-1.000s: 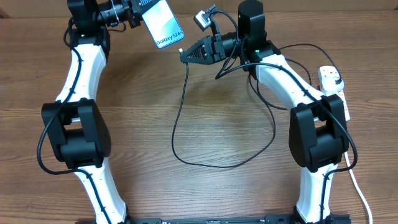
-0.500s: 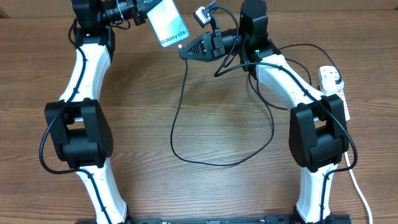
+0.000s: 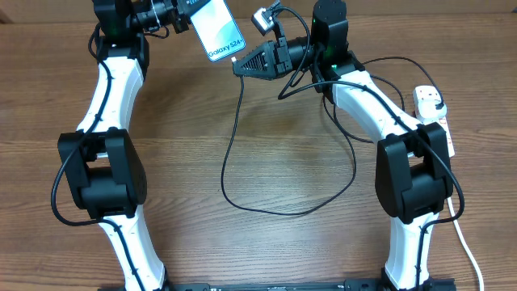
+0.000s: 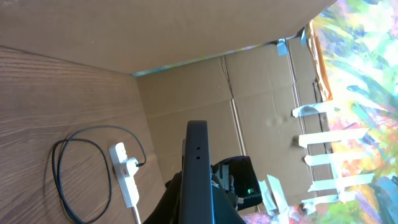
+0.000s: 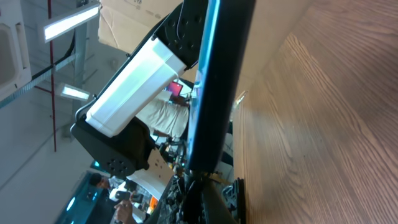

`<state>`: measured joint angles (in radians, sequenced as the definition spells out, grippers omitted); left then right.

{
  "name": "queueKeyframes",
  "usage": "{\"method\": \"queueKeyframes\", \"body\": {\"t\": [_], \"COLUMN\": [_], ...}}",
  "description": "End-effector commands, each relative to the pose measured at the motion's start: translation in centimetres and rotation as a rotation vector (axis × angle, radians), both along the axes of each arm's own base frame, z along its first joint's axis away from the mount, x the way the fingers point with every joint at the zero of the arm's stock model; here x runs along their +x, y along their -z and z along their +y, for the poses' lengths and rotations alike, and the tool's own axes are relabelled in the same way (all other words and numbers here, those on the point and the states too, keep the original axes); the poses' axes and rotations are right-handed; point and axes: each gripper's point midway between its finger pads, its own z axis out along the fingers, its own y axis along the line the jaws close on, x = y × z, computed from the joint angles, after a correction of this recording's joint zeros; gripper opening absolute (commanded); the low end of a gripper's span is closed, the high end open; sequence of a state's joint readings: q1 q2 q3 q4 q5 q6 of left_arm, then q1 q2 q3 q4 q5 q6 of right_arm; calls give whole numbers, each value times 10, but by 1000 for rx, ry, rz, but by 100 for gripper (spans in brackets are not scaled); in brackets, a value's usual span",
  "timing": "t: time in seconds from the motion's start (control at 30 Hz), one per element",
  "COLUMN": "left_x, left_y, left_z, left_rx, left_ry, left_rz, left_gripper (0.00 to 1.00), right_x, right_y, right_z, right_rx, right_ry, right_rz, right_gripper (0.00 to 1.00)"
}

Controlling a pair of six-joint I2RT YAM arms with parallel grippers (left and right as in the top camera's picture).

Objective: Plug charger to phone and switch on socket

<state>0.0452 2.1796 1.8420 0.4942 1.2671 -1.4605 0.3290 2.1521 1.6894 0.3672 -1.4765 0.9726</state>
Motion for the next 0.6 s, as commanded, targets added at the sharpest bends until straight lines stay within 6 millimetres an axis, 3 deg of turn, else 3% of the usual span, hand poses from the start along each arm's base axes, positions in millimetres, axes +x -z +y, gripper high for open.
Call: {"method": "queueKeyframes", "body": {"t": [0.0,0.57], "left_x": [0,-3], "left_y": [-9,-9], "left_z": [-6,-15], "left_rx": [-5,-4], "left_ry": [3,19], "left_rz": [-16,-18], "left_gripper": [4,4], "right_x": [3,4], "right_y": [-8,-9], "right_z": [3,3], "right_rx": [9,12], "right_ry": [6,15], "right_rz": [-26,-34], "right_gripper": [4,4]}}
